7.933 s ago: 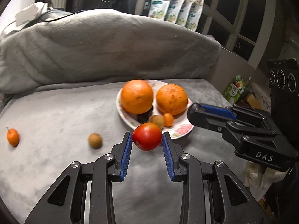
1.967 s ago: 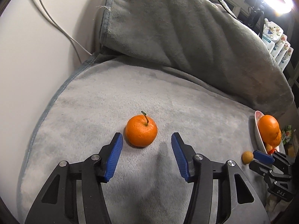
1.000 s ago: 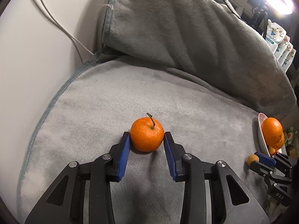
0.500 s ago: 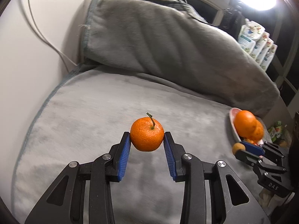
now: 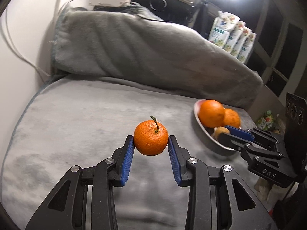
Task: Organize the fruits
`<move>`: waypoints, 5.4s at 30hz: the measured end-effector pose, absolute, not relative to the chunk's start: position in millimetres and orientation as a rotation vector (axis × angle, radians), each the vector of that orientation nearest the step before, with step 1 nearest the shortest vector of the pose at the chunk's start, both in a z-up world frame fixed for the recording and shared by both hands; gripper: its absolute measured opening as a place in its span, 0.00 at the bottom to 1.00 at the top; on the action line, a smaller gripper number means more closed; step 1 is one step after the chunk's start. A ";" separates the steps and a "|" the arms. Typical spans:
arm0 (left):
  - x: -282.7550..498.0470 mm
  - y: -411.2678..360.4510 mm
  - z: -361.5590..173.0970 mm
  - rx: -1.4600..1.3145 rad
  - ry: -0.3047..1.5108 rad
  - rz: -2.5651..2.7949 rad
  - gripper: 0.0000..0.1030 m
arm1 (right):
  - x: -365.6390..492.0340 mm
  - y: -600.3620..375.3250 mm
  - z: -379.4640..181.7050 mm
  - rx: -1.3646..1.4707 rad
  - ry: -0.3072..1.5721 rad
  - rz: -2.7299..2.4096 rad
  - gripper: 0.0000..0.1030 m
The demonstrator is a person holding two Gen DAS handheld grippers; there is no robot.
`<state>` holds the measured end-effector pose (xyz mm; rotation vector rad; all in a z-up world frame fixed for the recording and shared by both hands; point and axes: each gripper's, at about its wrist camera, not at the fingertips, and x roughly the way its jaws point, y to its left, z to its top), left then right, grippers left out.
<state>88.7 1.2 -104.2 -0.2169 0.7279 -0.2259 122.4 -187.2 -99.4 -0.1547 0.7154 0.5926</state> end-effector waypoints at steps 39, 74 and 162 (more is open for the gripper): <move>110.5 -136.9 -98.8 -0.097 0.765 -0.489 0.33 | 147.9 -301.5 -83.2 -0.034 0.675 0.417 0.27; 134.0 -167.5 -109.8 -0.054 0.793 -0.508 0.34 | 214.2 -303.9 -94.9 0.003 0.719 0.460 0.27; 62.8 -114.1 -42.9 -0.017 0.587 -0.238 0.79 | 84.6 -322.1 -27.0 -0.038 0.543 0.075 1.00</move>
